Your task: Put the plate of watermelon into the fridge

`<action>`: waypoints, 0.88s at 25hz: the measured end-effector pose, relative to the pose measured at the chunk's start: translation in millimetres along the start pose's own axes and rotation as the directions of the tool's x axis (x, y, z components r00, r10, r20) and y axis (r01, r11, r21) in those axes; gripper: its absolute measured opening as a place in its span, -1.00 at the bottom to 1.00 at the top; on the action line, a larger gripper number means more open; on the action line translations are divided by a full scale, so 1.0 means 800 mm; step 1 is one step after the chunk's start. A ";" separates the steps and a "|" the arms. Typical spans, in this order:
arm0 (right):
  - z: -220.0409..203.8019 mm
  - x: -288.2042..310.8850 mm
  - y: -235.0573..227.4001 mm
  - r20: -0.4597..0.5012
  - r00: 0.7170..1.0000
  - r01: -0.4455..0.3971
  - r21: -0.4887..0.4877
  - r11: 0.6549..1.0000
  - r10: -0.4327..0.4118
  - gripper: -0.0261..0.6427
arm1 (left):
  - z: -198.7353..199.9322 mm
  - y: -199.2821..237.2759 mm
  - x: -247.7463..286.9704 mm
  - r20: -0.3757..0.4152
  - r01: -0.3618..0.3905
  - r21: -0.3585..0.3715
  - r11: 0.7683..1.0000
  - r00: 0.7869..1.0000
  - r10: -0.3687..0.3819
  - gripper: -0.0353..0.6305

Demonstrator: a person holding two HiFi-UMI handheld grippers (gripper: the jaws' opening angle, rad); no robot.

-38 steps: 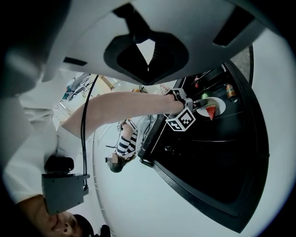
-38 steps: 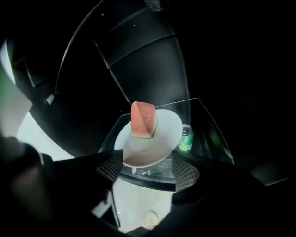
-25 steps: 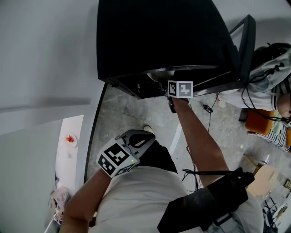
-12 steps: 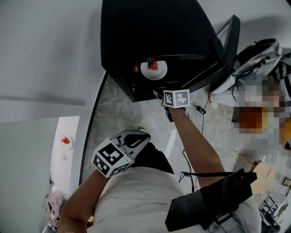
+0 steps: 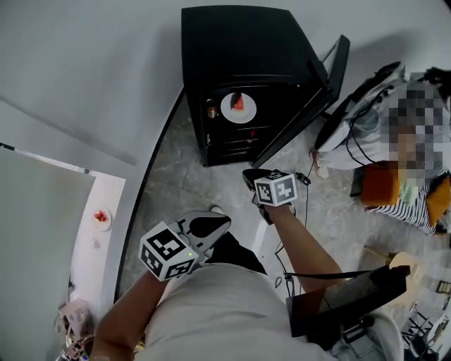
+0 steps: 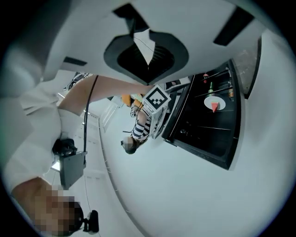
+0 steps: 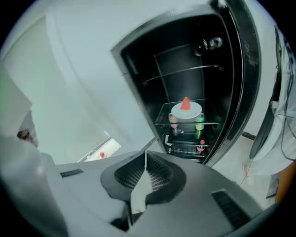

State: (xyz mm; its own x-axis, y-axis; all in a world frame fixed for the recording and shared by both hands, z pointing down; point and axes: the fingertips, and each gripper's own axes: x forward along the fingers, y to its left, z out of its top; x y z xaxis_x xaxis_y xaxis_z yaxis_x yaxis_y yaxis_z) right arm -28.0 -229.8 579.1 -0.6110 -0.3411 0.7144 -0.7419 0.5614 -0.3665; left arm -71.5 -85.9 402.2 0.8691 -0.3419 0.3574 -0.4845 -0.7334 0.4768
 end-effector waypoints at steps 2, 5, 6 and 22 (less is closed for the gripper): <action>-0.021 -0.018 0.031 -0.015 1.000 -0.008 -0.041 0.999 0.008 -0.86 | -0.009 -0.019 -0.019 0.020 0.000 -0.003 1.000 1.000 0.000 -0.86; -0.046 -0.046 0.077 -0.030 0.999 -0.025 -0.099 0.995 0.022 -0.86 | -0.028 -0.043 -0.042 0.024 -0.011 -0.003 1.000 1.000 0.011 -0.86; -0.051 -0.055 0.090 -0.030 0.999 -0.028 -0.118 0.993 0.025 -0.86 | -0.035 -0.050 -0.048 0.027 -0.017 -0.004 1.000 0.999 0.017 -0.86; -0.160 -0.177 0.297 0.005 0.993 -0.111 -0.309 0.945 0.118 -0.87 | -0.139 -0.172 -0.159 0.129 -0.108 -0.014 0.994 0.986 0.108 -0.86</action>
State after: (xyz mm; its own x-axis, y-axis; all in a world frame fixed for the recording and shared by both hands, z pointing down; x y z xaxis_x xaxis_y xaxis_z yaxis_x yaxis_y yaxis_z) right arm -82.3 48.1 467.1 -0.6957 -0.2765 0.6630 -0.5482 0.8008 -0.2412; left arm -126.2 124.1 380.3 0.8169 -0.4923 0.3004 -0.5766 -0.6841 0.4468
